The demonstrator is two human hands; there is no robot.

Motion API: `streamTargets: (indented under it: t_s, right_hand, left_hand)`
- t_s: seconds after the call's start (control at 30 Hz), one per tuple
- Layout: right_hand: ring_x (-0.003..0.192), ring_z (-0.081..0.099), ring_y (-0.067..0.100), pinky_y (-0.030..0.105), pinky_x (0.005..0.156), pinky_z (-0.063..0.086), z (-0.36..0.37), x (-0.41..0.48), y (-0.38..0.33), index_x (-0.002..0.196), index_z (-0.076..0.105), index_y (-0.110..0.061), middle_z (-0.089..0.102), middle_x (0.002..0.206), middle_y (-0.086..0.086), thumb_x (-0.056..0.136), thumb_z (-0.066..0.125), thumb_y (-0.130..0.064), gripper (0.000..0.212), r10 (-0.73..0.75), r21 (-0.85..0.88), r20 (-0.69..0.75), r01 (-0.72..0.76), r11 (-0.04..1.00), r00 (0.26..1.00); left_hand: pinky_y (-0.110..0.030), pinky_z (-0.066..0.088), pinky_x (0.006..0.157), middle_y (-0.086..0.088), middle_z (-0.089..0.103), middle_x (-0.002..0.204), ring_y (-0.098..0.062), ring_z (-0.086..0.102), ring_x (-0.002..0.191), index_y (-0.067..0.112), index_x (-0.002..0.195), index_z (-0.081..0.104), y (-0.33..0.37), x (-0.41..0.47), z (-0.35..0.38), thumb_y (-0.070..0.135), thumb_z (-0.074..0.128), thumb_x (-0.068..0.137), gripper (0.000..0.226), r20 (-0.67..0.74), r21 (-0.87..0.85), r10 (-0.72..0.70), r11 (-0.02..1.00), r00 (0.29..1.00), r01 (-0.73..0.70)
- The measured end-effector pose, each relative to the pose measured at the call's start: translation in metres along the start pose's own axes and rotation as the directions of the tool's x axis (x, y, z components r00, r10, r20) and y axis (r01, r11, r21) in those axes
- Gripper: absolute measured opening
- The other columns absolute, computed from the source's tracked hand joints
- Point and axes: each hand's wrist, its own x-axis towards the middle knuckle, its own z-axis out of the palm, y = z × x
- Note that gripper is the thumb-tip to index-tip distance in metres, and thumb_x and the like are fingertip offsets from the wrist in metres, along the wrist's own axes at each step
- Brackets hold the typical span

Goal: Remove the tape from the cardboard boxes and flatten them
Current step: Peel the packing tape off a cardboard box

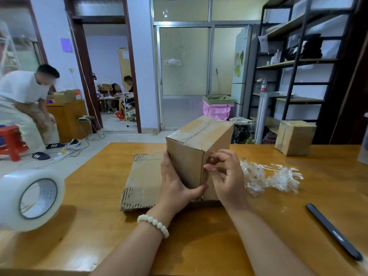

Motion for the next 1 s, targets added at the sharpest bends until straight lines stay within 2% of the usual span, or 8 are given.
streamTargets:
  t_s: [0.07,0.2,0.33,0.47,0.7,0.83,0.9,1.0]
  right_hand:
    - [0.092,0.059,0.008,0.015,0.076,0.053,-0.001,-0.001,0.003,0.107,0.06,-0.012,0.052,0.109,-0.005,0.088,0.058,-0.025,0.023,-0.082,-0.067,-0.001,0.082,0.994,0.997]
    - [0.092,0.059,0.012,0.017,0.08,0.052,0.0,0.0,0.002,0.095,0.069,0.001,0.06,0.099,0.006,0.089,0.059,-0.019,0.023,-0.162,-0.161,-0.079,0.148,0.976,0.984]
    - [0.081,0.059,0.016,0.027,0.069,0.054,0.003,-0.003,-0.002,0.077,0.067,0.001,0.062,0.085,0.011,0.087,0.059,-0.012,0.018,-0.235,-0.277,-0.107,0.197,0.94,0.966]
    - [0.075,0.059,0.019,0.033,0.062,0.055,0.005,-0.003,0.0,0.076,0.064,0.0,0.06,0.082,0.01,0.087,0.057,-0.012,0.018,-0.241,-0.3,-0.098,0.202,0.932,0.966]
    - [0.093,0.054,0.004,0.019,0.077,0.053,-0.006,0.004,0.003,0.092,0.06,0.0,0.051,0.104,0.002,0.094,0.048,-0.017,0.022,-0.085,-0.113,-0.15,0.069,0.991,0.985]
    - [0.096,0.057,0.011,0.026,0.08,0.054,0.0,-0.001,0.002,0.093,0.063,-0.003,0.051,0.109,-0.006,0.095,0.052,-0.04,0.039,-0.131,-0.129,-0.023,0.127,0.984,0.991]
    - [0.1,0.056,0.011,0.03,0.082,0.054,0.001,-0.001,0.004,0.087,0.065,-0.004,0.05,0.109,-0.007,0.094,0.053,-0.039,0.038,-0.14,-0.153,-0.023,0.134,0.979,0.99]
    - [0.101,0.053,0.002,0.024,0.083,0.053,0.001,-0.002,0.002,0.087,0.066,-0.006,0.048,0.107,-0.015,0.093,0.053,-0.04,0.036,-0.072,-0.077,-0.04,0.069,0.995,0.997]
  left_hand:
    - [-0.038,0.022,0.118,0.001,0.0,0.157,-0.002,0.003,0.135,0.048,0.132,-0.026,0.0,0.0,0.0,0.047,0.087,0.061,0.134,-0.003,0.003,-0.005,1.0,1.0,0.005]
    - [-0.043,0.019,0.12,-0.001,-0.003,0.158,-0.016,0.004,0.146,0.045,0.133,-0.027,0.0,0.0,0.0,0.047,0.087,0.062,0.135,0.005,0.017,-0.002,1.0,1.0,0.001]
    - [-0.044,0.019,0.12,-0.005,-0.004,0.159,-0.019,0.002,0.148,0.046,0.132,-0.028,0.003,-0.002,0.0,0.048,0.086,0.062,0.134,0.009,0.012,-0.008,1.0,1.0,0.008]
    - [-0.049,0.022,0.119,-0.004,-0.004,0.159,-0.023,0.003,0.148,0.044,0.132,-0.034,0.001,-0.001,0.001,0.054,0.084,0.061,0.137,0.009,0.035,-0.008,0.999,1.0,0.008]
    - [-0.045,0.018,0.121,0.0,-0.007,0.158,-0.018,0.002,0.147,0.042,0.134,-0.028,0.002,-0.001,-0.001,0.048,0.087,0.062,0.136,0.017,0.018,-0.001,1.0,1.0,0.001]
    - [-0.043,0.022,0.119,0.0,-0.002,0.157,-0.018,0.007,0.146,0.039,0.137,-0.027,0.0,-0.001,0.0,0.05,0.086,0.061,0.137,0.016,0.012,-0.012,1.0,1.0,0.012]
    - [-0.044,0.022,0.119,0.001,-0.002,0.157,-0.018,0.007,0.146,0.039,0.137,-0.029,-0.001,-0.001,0.0,0.051,0.085,0.061,0.137,0.017,0.022,-0.011,1.0,1.0,0.01]
    - [-0.045,0.022,0.119,-0.002,-0.001,0.157,-0.02,0.007,0.146,0.039,0.137,-0.027,0.0,-0.001,0.0,0.05,0.086,0.062,0.136,0.019,0.019,-0.004,1.0,1.0,0.004]
